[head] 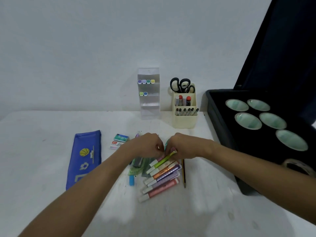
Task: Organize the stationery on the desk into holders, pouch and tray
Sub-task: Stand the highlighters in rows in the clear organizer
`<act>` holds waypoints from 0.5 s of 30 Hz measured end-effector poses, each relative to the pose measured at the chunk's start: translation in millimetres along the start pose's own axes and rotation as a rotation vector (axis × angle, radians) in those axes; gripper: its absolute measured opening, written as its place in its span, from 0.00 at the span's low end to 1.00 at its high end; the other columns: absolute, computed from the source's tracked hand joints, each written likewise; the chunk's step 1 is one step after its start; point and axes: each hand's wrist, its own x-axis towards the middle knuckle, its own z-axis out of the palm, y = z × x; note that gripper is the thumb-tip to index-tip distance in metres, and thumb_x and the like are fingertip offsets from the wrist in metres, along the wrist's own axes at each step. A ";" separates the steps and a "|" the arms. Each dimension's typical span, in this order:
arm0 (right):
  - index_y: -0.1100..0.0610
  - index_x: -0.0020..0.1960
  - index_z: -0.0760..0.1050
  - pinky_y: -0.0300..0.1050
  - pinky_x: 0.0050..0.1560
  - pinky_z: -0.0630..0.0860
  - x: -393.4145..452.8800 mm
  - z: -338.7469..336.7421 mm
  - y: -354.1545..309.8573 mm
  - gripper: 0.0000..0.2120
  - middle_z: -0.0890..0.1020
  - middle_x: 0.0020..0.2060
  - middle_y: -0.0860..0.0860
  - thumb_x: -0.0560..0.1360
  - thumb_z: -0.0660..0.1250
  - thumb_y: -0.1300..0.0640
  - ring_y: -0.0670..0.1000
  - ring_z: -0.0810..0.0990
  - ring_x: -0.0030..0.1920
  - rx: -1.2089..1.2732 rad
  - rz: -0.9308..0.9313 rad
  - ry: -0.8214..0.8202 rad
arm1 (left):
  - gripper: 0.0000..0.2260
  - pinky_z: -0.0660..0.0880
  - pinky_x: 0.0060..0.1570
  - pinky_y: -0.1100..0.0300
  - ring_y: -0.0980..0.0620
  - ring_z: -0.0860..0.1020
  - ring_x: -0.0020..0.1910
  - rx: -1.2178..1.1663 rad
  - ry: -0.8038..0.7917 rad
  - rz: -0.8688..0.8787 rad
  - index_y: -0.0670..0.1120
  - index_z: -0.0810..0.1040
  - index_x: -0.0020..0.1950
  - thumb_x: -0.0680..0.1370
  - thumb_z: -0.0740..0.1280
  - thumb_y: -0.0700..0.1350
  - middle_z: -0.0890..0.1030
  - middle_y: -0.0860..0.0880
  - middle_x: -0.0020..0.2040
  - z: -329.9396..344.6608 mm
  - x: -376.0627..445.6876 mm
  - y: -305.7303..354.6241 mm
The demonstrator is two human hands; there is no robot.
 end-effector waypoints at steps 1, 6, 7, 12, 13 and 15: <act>0.54 0.51 0.84 0.36 0.44 0.73 1.5 3.7 0.6 0.08 0.85 0.46 0.49 0.73 0.70 0.55 0.43 0.78 0.39 -0.011 -0.003 0.008 | 0.12 0.77 0.53 0.56 0.53 0.80 0.48 0.006 -0.031 -0.010 0.50 0.84 0.54 0.74 0.68 0.52 0.84 0.51 0.50 1.8 1.7 1.9; 0.54 0.49 0.83 0.49 0.45 0.81 7.6 14.2 4.5 0.09 0.85 0.42 0.50 0.75 0.65 0.53 0.50 0.83 0.40 -0.077 0.038 -0.010 | 0.12 0.76 0.50 0.58 0.50 0.80 0.48 -0.005 -0.045 -0.041 0.46 0.83 0.55 0.75 0.68 0.48 0.84 0.48 0.49 5.4 4.2 7.3; 0.54 0.49 0.83 0.49 0.45 0.81 9.1 15.9 6.6 0.10 0.85 0.41 0.51 0.75 0.64 0.53 0.50 0.83 0.39 -0.092 0.044 -0.025 | 0.11 0.77 0.49 0.57 0.49 0.81 0.47 -0.012 -0.043 -0.060 0.45 0.83 0.53 0.75 0.68 0.47 0.84 0.47 0.48 6.7 5.1 7.8; 0.55 0.49 0.82 0.51 0.46 0.80 7.4 19.8 11.4 0.08 0.83 0.42 0.52 0.74 0.65 0.56 0.51 0.82 0.41 -0.129 0.076 -0.068 | 0.10 0.74 0.43 0.58 0.48 0.78 0.47 0.039 0.057 -0.112 0.43 0.76 0.51 0.74 0.68 0.48 0.79 0.45 0.49 16.2 6.1 19.5; 0.56 0.51 0.81 0.50 0.49 0.80 5.2 18.1 10.8 0.08 0.83 0.45 0.53 0.75 0.66 0.55 0.52 0.81 0.43 -0.130 0.078 -0.068 | 0.13 0.74 0.46 0.57 0.48 0.77 0.50 0.034 0.054 -0.121 0.44 0.75 0.55 0.75 0.68 0.48 0.78 0.46 0.51 15.3 5.8 21.0; 0.56 0.56 0.78 0.46 0.53 0.76 2.3 13.3 7.8 0.10 0.81 0.51 0.53 0.76 0.67 0.55 0.53 0.80 0.49 -0.154 0.084 -0.082 | 0.17 0.74 0.48 0.57 0.49 0.77 0.53 -0.003 0.007 -0.166 0.45 0.73 0.61 0.74 0.69 0.48 0.78 0.47 0.55 7.4 4.3 20.1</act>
